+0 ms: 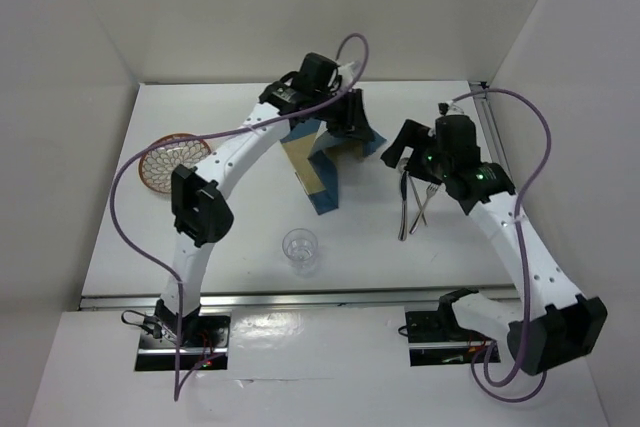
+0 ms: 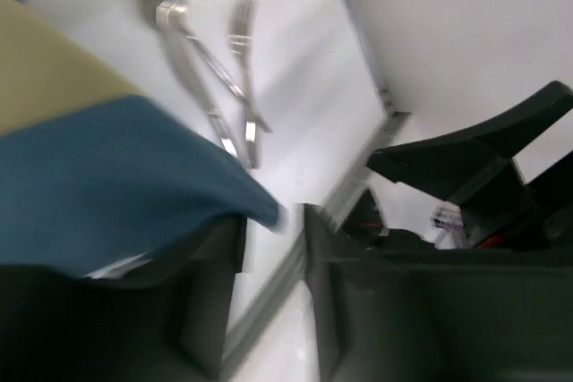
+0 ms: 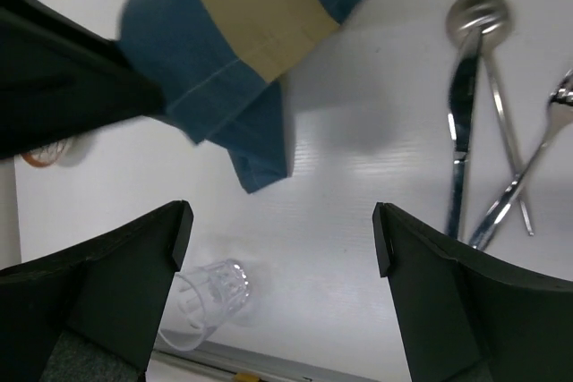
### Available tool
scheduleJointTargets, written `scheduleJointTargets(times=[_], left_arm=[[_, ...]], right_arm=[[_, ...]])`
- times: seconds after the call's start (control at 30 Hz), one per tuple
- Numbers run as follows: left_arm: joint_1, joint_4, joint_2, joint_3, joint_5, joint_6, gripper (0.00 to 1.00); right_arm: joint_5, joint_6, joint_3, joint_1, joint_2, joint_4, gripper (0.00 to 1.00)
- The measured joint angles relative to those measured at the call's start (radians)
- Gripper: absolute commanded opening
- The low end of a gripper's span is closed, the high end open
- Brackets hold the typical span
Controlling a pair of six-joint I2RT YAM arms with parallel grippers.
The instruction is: Set the dinner table for one person
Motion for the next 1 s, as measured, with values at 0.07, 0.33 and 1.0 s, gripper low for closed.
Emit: scheduleJointTargets(times=[0.07,0.33,1.0], left_arm=[[-0.035,-0.027,0.044,0.073,0.025,0.03,0.84],[0.164,-0.037,-0.182,-0.301,0.044,0.042,0.68],[0.328,0.052,-0.246,-0.862,-0.01,0.0,0.59]], right_arm=[[-0.009,-0.003,-0.018,-0.04,-0.051,-0.003,0.94],[-0.107,-0.001,-0.128,-0.058,0.01,-0.007,0.88],[0.287,-0.194,-0.021,0.409,0.518,0.019,0.76]])
